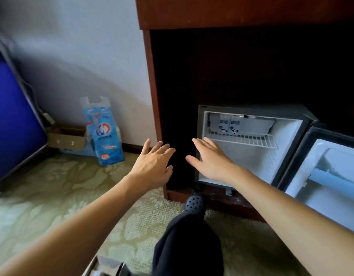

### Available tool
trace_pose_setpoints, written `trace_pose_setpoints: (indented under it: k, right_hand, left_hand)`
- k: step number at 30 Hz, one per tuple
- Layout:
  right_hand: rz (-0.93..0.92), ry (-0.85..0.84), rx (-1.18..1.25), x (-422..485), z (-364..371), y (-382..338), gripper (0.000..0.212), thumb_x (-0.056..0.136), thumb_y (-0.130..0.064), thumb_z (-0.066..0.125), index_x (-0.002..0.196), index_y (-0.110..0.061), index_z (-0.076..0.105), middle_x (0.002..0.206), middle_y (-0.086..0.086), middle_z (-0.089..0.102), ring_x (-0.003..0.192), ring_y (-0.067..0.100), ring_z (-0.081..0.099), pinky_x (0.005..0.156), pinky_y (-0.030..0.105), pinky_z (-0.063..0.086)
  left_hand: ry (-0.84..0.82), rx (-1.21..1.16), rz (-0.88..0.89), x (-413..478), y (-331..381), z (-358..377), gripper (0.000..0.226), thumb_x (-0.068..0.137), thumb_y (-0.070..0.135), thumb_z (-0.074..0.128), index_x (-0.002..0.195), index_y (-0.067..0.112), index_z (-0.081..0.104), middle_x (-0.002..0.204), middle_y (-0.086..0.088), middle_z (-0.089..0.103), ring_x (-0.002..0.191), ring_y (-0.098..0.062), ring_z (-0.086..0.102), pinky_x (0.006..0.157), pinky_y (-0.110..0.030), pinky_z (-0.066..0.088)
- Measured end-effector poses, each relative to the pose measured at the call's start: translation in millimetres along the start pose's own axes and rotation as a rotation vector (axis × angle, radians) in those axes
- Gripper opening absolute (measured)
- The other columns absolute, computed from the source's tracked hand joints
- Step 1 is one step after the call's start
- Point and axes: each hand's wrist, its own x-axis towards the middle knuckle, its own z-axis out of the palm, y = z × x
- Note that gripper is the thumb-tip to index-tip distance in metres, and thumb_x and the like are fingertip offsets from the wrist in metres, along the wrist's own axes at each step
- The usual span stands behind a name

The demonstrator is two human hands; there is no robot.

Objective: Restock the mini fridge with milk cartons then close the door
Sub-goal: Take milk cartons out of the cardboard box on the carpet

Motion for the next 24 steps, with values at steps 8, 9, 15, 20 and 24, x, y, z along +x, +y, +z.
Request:
trace_pose_setpoints:
  k: [8, 9, 15, 20, 24]
  right_hand:
    - [-0.236, -0.139, -0.026, -8, 74, -133, 0.069, 0.104, -0.045, 0.044, 0.160, -0.016, 0.016, 0.167, -0.002, 0.015, 0.154, 0.019, 0.004, 0.124, 0.036, 0.010]
    - [-0.270, -0.170, -0.026, -11, 93, -148, 0.069, 0.104, -0.043, 0.045, 0.160, -0.015, 0.017, 0.167, 0.000, 0.016, 0.154, 0.020, 0.004, 0.124, 0.038, 0.011]
    - [-0.356, -0.372, -0.082, -46, 216, -201, 0.069, 0.103, -0.038, 0.047, 0.160, -0.016, 0.015, 0.168, 0.000, 0.012, 0.154, 0.023, 0.003, 0.125, 0.043, 0.012]
    - [-0.465, -0.485, -0.119, -77, 274, -231, 0.061, 0.103, -0.030, 0.045, 0.158, -0.015, 0.022, 0.166, -0.002, 0.020, 0.153, 0.021, 0.010, 0.123, 0.041, 0.012]
    - [-0.558, -0.559, -0.166, -99, 315, -243, 0.054, 0.103, -0.030, 0.043, 0.154, -0.016, 0.031, 0.158, 0.000, 0.035, 0.146, 0.023, 0.023, 0.120, 0.042, 0.020]
  left_hand:
    - [0.041, -0.036, -0.304, -143, -55, -19, 0.052, 0.096, 0.036, 0.050, 0.146, 0.022, 0.044, 0.152, 0.004, 0.045, 0.147, -0.017, 0.028, 0.124, -0.049, 0.004]
    - [0.036, -0.015, -0.331, -163, -63, -14, 0.051, 0.096, 0.037, 0.051, 0.144, 0.021, 0.046, 0.151, 0.002, 0.046, 0.146, -0.017, 0.030, 0.123, -0.047, 0.005]
    - [-0.116, -0.066, -0.512, -280, -86, 37, 0.056, 0.098, 0.040, 0.051, 0.149, 0.019, 0.041, 0.156, -0.003, 0.039, 0.149, -0.020, 0.024, 0.124, -0.050, 0.005]
    - [-0.162, -0.139, -0.653, -364, -84, 79, 0.052, 0.100, 0.042, 0.048, 0.148, 0.020, 0.043, 0.155, -0.001, 0.041, 0.147, -0.020, 0.029, 0.124, -0.047, 0.011]
    - [-0.169, -0.216, -0.802, -414, -60, 120, 0.040, 0.100, 0.043, 0.046, 0.135, 0.025, 0.053, 0.132, 0.003, 0.053, 0.125, -0.018, 0.047, 0.112, -0.034, 0.033]
